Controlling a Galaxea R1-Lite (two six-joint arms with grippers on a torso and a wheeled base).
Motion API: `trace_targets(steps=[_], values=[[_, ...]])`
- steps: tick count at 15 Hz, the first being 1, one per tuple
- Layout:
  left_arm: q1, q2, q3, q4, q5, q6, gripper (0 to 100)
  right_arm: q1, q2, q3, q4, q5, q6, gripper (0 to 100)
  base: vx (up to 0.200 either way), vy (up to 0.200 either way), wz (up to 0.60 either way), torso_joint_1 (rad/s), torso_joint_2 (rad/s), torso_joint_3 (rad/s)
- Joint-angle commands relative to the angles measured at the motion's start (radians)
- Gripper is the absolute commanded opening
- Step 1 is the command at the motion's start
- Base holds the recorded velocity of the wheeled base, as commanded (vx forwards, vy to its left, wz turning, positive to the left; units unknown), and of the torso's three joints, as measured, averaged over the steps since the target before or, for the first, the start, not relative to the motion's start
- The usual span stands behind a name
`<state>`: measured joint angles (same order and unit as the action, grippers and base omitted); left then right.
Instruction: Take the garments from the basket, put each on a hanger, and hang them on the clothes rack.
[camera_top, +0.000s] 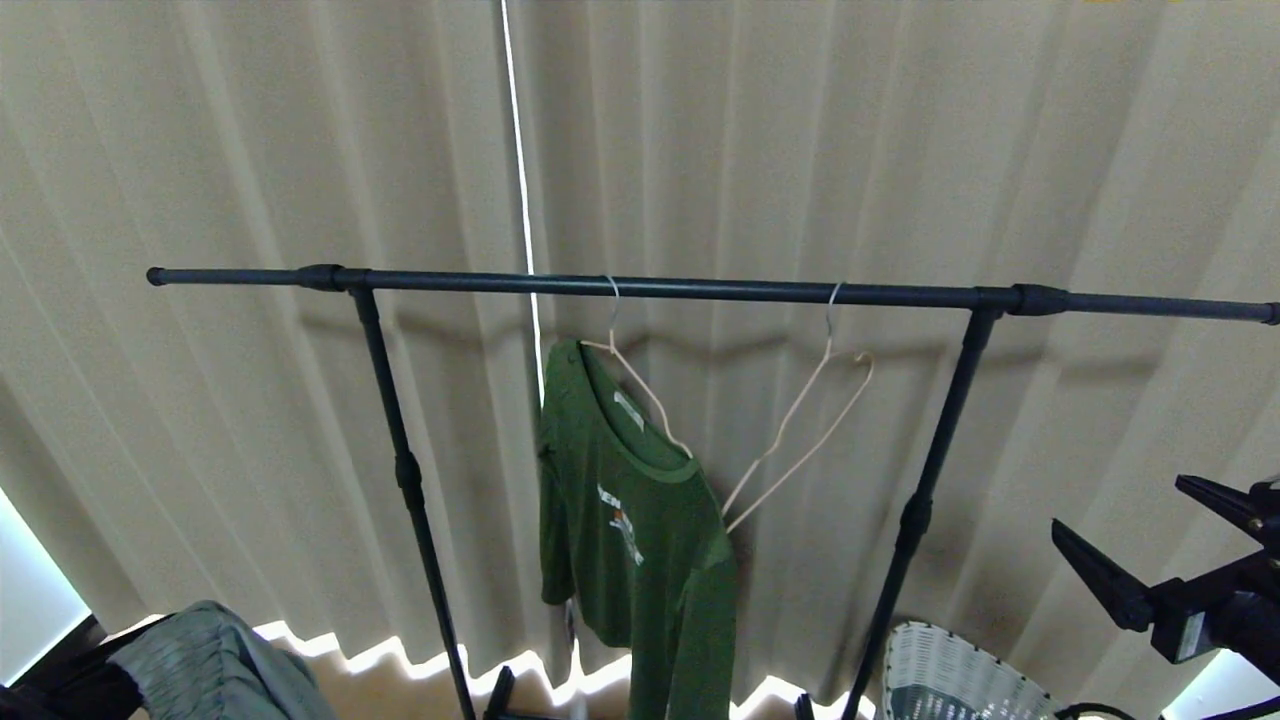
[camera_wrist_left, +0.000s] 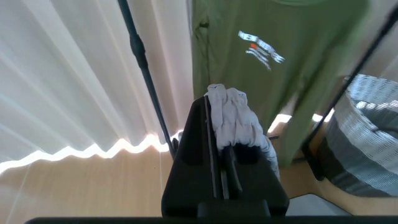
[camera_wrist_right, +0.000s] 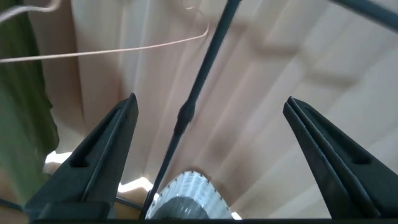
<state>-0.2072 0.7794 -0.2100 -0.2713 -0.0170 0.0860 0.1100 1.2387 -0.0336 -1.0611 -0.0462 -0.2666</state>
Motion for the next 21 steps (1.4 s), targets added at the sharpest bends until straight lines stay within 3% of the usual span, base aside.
trace_targets(steps=[1,4,10,19,21], values=[[0.000,0.001,0.001,0.000,0.000,0.000,0,0.000,-0.001,0.000,-0.002,0.000,0.000,100,0.200,0.000,0.00,0.017,0.00,-0.002],[0.000,0.001,0.001,0.000,0.000,0.001,0,0.000,-0.001,0.000,-0.002,0.000,0.000,100,0.200,0.000,0.00,0.006,0.00,0.002],[-0.001,-0.002,0.004,0.000,0.000,0.006,0,0.000,0.001,0.000,0.000,0.000,0.000,100,0.000,0.000,0.00,0.000,0.00,0.000],[-0.001,-0.005,0.006,0.000,0.000,0.011,0,0.000,0.021,0.000,0.004,0.003,0.000,100,0.000,0.200,0.00,0.002,0.00,0.000],[-0.001,-0.015,0.012,0.000,0.000,0.021,0,0.000,0.022,0.000,0.007,0.006,0.001,100,0.000,0.000,0.00,0.000,0.00,0.000]])
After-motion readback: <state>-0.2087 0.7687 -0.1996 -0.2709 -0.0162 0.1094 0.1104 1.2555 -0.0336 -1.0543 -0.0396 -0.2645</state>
